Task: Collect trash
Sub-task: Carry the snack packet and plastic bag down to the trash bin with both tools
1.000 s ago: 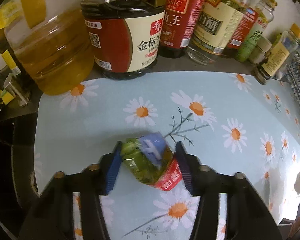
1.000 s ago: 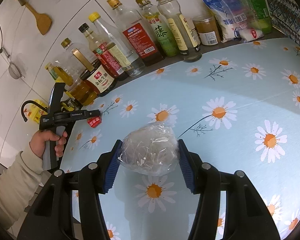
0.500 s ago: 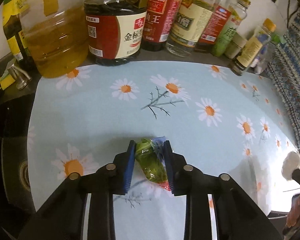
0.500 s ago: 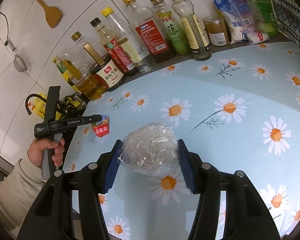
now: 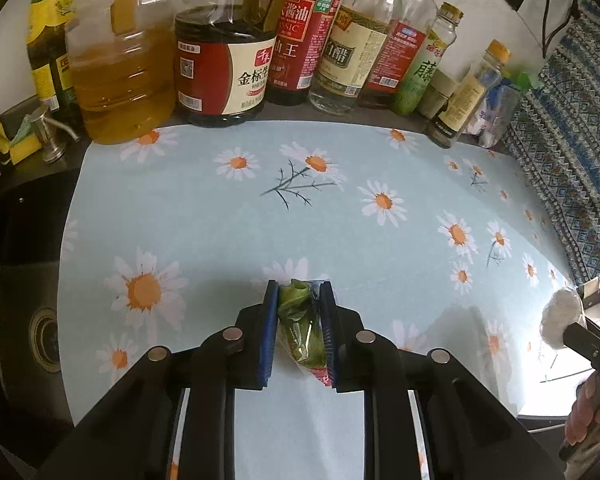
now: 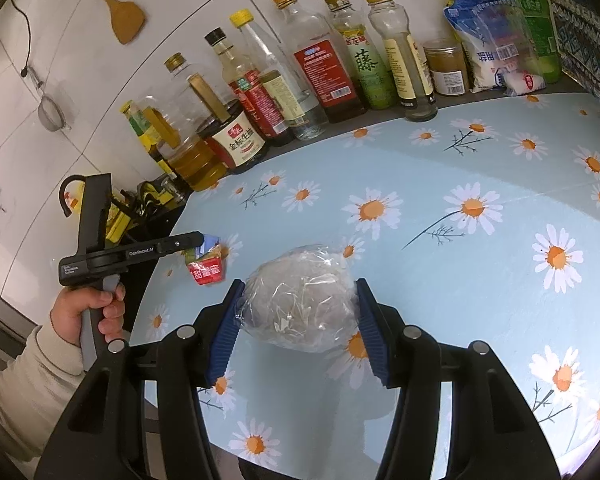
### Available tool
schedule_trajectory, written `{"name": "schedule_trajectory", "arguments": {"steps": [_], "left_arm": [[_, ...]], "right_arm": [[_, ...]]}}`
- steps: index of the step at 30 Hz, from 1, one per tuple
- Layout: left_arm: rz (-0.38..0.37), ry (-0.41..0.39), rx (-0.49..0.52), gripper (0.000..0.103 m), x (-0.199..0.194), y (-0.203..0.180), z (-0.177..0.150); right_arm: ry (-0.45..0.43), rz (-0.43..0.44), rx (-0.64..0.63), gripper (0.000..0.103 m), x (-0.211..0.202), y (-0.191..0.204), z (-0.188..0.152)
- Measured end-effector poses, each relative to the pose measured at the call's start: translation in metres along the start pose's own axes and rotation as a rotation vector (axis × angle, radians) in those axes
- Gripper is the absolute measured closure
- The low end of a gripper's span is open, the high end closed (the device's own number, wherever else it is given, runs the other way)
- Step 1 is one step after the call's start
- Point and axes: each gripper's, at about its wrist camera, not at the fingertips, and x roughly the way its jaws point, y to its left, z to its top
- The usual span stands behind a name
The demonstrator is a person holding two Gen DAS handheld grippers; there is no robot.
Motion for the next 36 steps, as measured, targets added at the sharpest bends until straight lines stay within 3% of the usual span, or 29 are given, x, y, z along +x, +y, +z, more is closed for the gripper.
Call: {"name": "schedule_trajectory", "arguments": {"steps": [20, 36], "left_arm": [[-0.042, -0.081, 0.014, 0.085, -0.074, -0.007, -0.051], [-0.089, -0.117, 0.036, 0.085, -0.134, 0.004, -0.123]], "right_arm": [[-0.020, 0.014, -0.061, 0.048, -0.014, 0.045, -0.027], [-0.034, -0.010, -0.115, 0.048, -0.033, 0.107, -0.073]]}}
